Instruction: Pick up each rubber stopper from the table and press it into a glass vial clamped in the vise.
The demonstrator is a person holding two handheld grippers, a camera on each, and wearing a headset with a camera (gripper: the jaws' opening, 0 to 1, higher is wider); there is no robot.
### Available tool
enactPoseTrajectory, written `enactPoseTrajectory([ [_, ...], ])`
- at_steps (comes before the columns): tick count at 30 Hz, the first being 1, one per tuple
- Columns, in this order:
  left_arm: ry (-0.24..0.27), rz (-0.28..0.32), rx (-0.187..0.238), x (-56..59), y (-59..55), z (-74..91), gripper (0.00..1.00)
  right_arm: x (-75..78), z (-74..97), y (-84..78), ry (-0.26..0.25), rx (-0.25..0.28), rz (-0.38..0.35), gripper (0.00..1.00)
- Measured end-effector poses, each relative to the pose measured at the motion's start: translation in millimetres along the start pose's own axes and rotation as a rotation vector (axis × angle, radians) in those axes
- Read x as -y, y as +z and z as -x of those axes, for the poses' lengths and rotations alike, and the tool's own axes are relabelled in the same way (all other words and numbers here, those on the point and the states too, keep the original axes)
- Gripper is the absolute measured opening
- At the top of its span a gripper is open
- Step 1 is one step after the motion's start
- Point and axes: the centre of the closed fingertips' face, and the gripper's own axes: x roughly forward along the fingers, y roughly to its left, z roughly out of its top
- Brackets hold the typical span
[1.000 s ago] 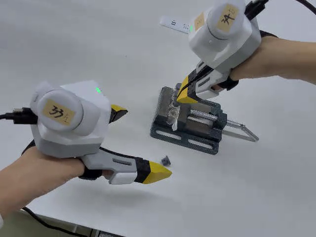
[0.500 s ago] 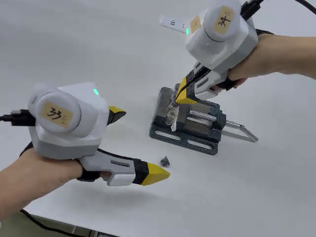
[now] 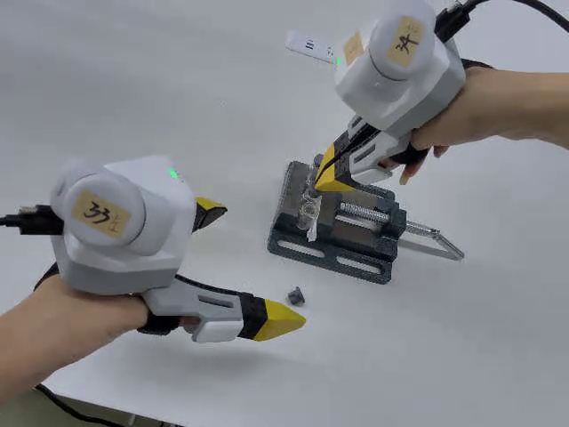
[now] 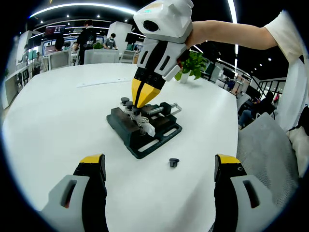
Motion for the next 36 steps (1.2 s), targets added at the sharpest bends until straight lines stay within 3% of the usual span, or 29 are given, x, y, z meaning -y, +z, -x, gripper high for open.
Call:
enactPoseTrajectory([
  [8, -0.002, 0.001, -0.002, -0.2, -2.0, -0.2, 0.93, -1.3, 0.4, -0.4, 0.004, -0.018, -0.012, 0.00],
  [14, 0.000, 0.003, 0.000, -1.4, -0.7, -0.8, 0.92, -1.8, -0.4, 1.7, -0.003, -0.059, 0.013, 0.00],
  [15, 0.000, 0.004, 0.001, -1.4, -0.3, -1.1, 0.92, -2.3, 0.4, 0.5, -0.003, -0.076, 0.047, 0.00],
  [21, 0.000, 0.004, 0.008, -1.6, 3.2, -2.2, 0.93, -1.2, -1.1, 2.0, -0.003, -0.115, 0.046, 0.00],
  [27, 0.004, 0.009, 0.015, -2.3, 4.9, -2.0, 0.92, -0.3, -1.5, 1.9, 0.011, -0.099, 0.014, 0.00],
  [28, 0.004, 0.008, 0.014, -2.3, 4.5, -2.0, 0.92, -1.8, -1.7, 2.4, 0.015, -0.089, -0.021, 0.00],
  [30, 0.005, 0.009, 0.014, -2.4, 4.1, -1.8, 0.92, -4.5, -1.7, 3.5, 0.017, -0.091, 0.008, 0.00],
  [36, 0.009, 0.018, 0.016, -3.9, 3.0, -1.9, 0.92, -4.1, -2.9, 2.1, 0.022, -0.109, -0.001, 0.00],
])
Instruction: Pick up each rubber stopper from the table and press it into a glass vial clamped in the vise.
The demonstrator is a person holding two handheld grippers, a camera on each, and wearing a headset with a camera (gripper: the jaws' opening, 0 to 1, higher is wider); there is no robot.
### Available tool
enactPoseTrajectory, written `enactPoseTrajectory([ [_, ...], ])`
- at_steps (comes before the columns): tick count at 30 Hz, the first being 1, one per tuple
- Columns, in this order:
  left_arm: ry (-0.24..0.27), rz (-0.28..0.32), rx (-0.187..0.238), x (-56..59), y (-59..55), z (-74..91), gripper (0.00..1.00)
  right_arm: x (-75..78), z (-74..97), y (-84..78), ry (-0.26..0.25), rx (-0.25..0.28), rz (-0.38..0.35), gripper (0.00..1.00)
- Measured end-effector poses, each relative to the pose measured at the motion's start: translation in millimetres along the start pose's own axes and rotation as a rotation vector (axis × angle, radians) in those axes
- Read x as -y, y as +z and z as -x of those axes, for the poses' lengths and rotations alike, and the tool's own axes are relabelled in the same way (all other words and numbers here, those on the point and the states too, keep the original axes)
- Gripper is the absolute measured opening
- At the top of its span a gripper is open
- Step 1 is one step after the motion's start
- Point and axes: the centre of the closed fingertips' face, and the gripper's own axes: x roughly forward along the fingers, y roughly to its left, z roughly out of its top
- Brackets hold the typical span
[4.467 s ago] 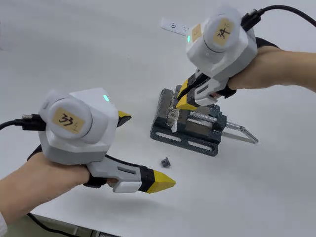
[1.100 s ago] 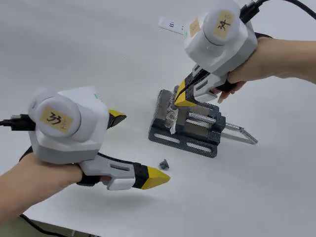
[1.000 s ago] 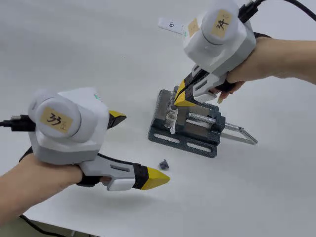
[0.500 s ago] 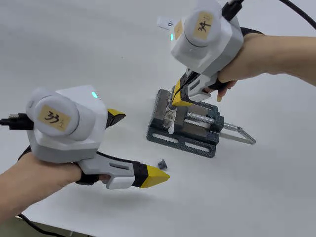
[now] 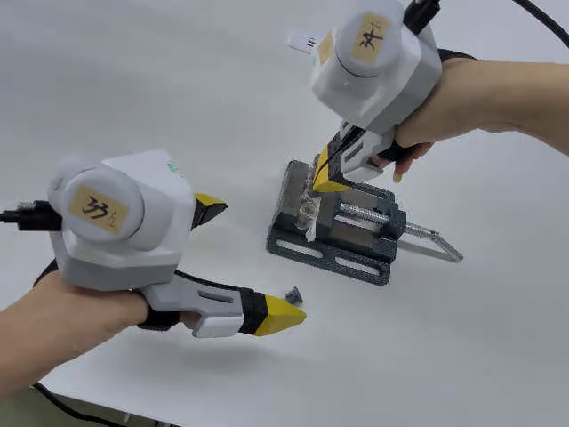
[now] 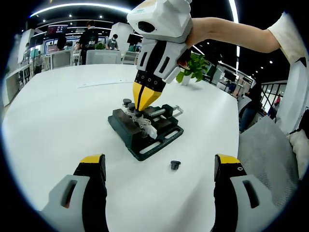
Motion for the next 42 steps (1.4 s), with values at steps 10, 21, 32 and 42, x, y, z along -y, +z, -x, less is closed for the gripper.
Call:
enactPoseTrajectory([
  [10, 0.003, 0.005, 0.003, -2.9, 0.1, -2.8, 0.92, -2.7, -0.8, -2.4, 0.036, -0.009, -0.031, 0.00],
  [21, 0.013, 0.010, 0.019, -7.4, 3.5, -1.7, 0.92, -6.4, -1.1, -3.7, 0.028, -0.049, -0.025, 0.00],
  [32, 0.016, 0.014, 0.029, -9.0, 6.8, -1.5, 0.92, -0.1, -4.1, -1.2, 0.007, -0.089, -0.013, 0.00],
  [42, 0.015, -0.012, 0.037, -6.1, 20.4, 1.3, 0.92, 0.3, -2.9, -3.4, 0.001, -0.061, -0.046, 0.00],
])
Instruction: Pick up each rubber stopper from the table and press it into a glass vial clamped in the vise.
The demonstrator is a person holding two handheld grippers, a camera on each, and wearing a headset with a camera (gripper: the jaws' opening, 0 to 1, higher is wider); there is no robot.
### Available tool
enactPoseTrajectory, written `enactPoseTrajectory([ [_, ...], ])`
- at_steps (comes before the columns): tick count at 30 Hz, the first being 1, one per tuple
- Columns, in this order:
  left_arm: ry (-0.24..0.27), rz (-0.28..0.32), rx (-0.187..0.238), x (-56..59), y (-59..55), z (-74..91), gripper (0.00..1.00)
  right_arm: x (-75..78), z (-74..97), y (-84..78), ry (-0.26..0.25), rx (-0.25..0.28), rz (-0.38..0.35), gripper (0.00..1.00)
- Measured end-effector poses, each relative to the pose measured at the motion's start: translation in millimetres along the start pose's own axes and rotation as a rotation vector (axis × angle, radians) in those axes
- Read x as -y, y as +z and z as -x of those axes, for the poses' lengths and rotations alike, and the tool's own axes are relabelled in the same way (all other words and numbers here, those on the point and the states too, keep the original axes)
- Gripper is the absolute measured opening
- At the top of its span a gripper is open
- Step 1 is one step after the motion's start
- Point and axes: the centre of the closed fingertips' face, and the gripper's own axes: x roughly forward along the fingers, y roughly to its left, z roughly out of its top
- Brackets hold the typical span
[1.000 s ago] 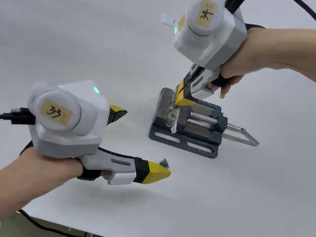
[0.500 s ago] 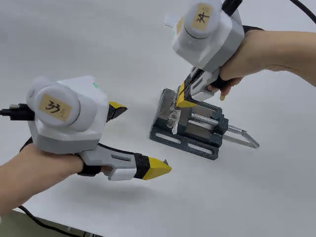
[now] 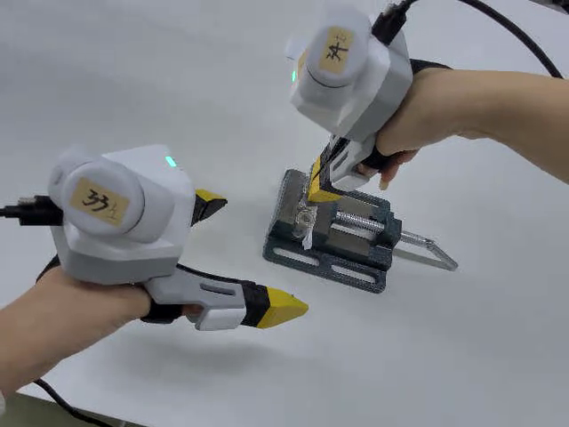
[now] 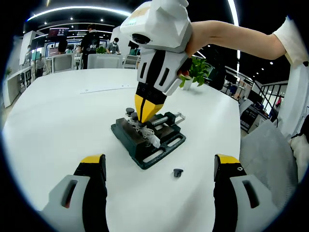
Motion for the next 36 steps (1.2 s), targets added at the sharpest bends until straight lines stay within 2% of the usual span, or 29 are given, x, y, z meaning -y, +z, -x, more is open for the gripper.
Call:
enactPoseTrajectory([
  [4, 0.001, -0.010, 0.011, 1.9, 5.7, 2.6, 0.92, -1.3, 1.1, -0.6, -0.014, 0.052, 0.000, 0.00],
  [6, 0.003, -0.018, 0.008, 2.8, 8.1, 3.8, 0.92, 0.5, 0.2, 1.5, -0.023, 0.053, -0.026, 0.00],
  [12, 0.010, -0.026, 0.004, 6.0, 11.5, 10.7, 0.92, -0.6, 0.2, 0.8, -0.046, 0.076, -0.041, 0.00],
  [16, 0.023, -0.026, 0.001, 5.2, 10.5, 16.4, 0.92, 2.4, -1.1, 0.1, -0.036, 0.125, -0.104, 0.00],
  [21, 0.042, -0.024, 0.005, 5.7, 11.4, 23.6, 0.92, -1.6, -1.0, -0.7, -0.049, 0.162, -0.104, 0.00],
  [26, 0.057, -0.017, 0.007, 3.7, 9.9, 26.5, 0.92, 2.6, -2.1, 2.0, -0.065, 0.185, -0.093, 0.00],
  [36, 0.062, -0.019, 0.007, 4.2, 11.4, 26.9, 0.92, 5.8, -2.1, 2.9, -0.090, 0.206, -0.072, 0.00],
])
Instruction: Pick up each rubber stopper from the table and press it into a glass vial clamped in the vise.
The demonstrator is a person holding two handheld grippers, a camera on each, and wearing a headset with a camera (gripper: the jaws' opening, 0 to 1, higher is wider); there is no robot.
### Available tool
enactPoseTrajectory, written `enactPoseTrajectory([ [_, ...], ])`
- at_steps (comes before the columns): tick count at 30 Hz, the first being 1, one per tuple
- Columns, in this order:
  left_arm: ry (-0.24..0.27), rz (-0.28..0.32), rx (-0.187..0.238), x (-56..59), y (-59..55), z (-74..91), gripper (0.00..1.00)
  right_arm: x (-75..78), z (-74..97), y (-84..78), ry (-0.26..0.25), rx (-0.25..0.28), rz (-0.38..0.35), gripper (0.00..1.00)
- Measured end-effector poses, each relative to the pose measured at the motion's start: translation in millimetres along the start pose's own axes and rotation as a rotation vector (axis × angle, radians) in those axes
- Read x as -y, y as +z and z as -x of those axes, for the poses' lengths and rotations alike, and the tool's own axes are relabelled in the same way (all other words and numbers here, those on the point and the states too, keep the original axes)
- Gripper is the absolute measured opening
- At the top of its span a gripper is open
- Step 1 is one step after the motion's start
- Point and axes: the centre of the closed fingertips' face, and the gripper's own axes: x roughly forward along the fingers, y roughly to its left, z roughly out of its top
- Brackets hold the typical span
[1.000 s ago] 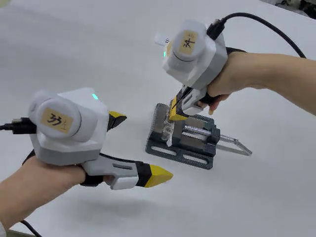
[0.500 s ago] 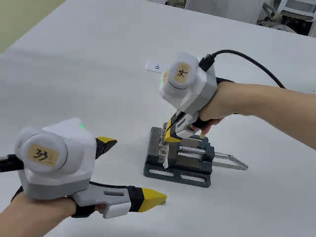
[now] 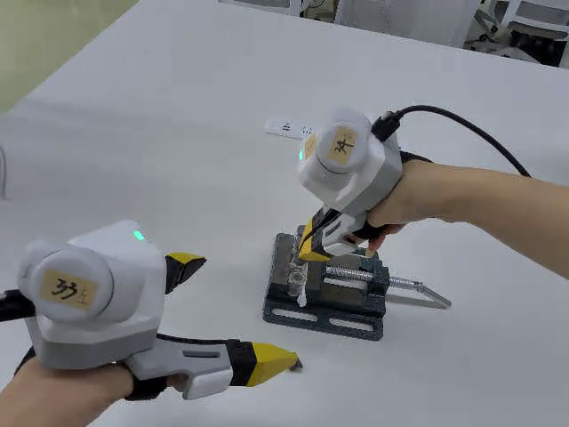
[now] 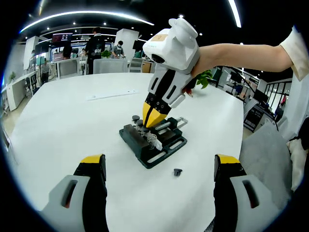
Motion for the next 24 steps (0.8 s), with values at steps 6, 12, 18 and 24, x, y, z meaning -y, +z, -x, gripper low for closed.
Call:
enactPoseTrajectory([
  [6, 0.002, 0.004, -0.001, -0.5, -1.3, 0.1, 0.92, -2.8, 7.3, -6.6, -0.002, 0.004, 0.004, 0.00],
  [12, -0.001, 0.005, -0.002, -1.6, -2.3, 0.1, 0.92, -10.5, 16.8, -4.3, -0.011, 0.068, -0.012, 0.12],
  [18, -0.004, 0.001, 0.001, -1.1, -0.8, 0.2, 0.92, -21.9, 19.7, -7.0, -0.024, 0.131, -0.034, 0.33],
  [24, -0.008, -0.006, 0.000, 2.3, 0.4, 1.3, 0.92, -43.9, 20.4, -11.3, 0.000, 0.184, -0.039, 0.44],
])
